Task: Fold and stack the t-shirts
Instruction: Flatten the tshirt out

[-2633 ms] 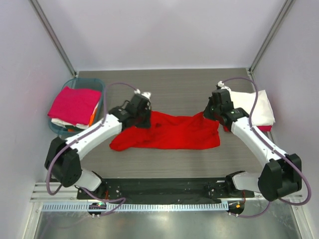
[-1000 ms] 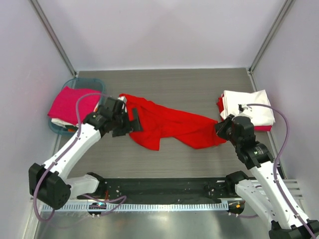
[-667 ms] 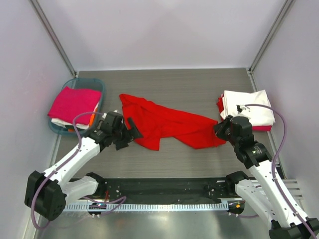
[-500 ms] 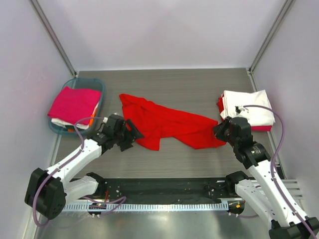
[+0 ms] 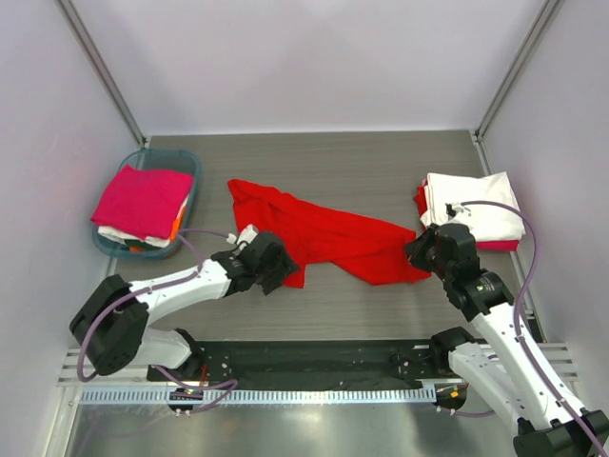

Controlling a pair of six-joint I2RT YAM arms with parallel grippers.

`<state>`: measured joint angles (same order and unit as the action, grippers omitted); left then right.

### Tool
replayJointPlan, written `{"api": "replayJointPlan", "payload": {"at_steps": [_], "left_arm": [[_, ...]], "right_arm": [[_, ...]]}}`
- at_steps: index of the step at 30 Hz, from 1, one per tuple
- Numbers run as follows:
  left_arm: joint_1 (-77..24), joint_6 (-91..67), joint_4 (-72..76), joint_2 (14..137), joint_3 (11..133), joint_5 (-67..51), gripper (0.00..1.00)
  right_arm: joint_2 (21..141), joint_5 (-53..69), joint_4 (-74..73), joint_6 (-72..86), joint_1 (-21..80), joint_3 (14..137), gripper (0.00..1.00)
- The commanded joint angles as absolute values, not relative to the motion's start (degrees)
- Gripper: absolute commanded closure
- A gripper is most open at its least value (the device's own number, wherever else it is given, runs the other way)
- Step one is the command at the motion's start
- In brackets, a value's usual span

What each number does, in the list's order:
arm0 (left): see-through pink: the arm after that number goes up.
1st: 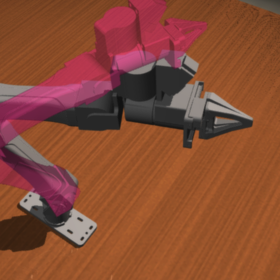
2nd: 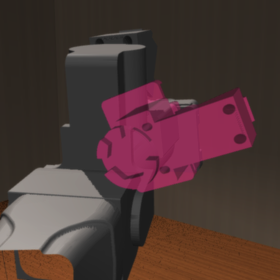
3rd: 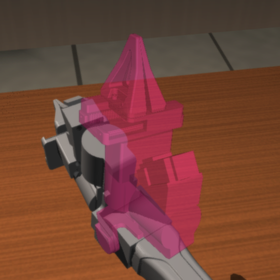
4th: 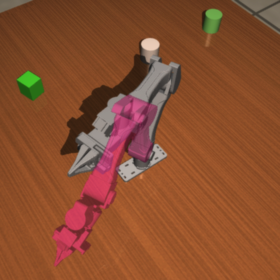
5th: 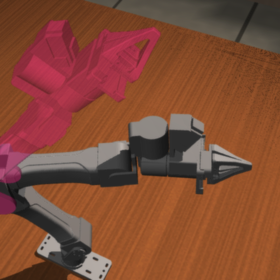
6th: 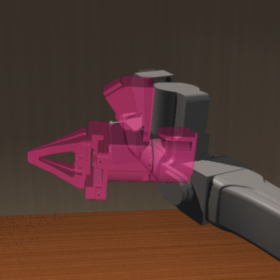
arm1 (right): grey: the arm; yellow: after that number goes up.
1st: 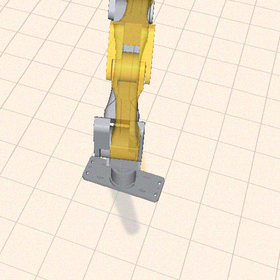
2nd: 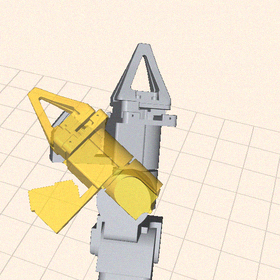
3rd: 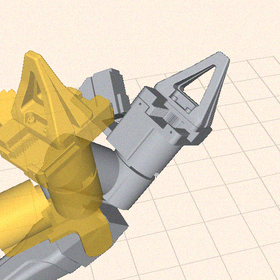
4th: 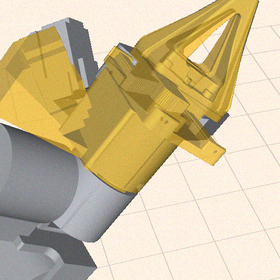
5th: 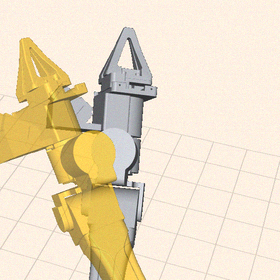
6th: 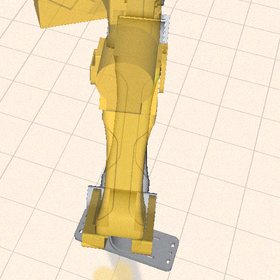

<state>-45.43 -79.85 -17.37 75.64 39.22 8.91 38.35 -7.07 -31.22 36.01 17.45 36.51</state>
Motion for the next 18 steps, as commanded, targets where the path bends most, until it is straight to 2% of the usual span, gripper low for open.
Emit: {"api": "replayJointPlan", "payload": {"at_steps": [1, 9, 18], "left_arm": [[-47.02, -83.59, -14.59, 79.35, 43.24, 16.26, 0.35], [-47.2, -84.11, -14.85, 88.58, 46.58, 15.21, 0.44], [-47.81, -85.43, -20.73, 90.09, 47.28, 16.78, 0.47]], "right_arm": [[37.7, -6.59, -28.83, 36.56, 17.4, 36.83, 0.97], [38.32, -6.42, -29.09, 37.0, 17.4, 37.62, 0.97], [38.58, -6.86, -29.18, 37.53, 17.4, 37.44, 0.97]]}}
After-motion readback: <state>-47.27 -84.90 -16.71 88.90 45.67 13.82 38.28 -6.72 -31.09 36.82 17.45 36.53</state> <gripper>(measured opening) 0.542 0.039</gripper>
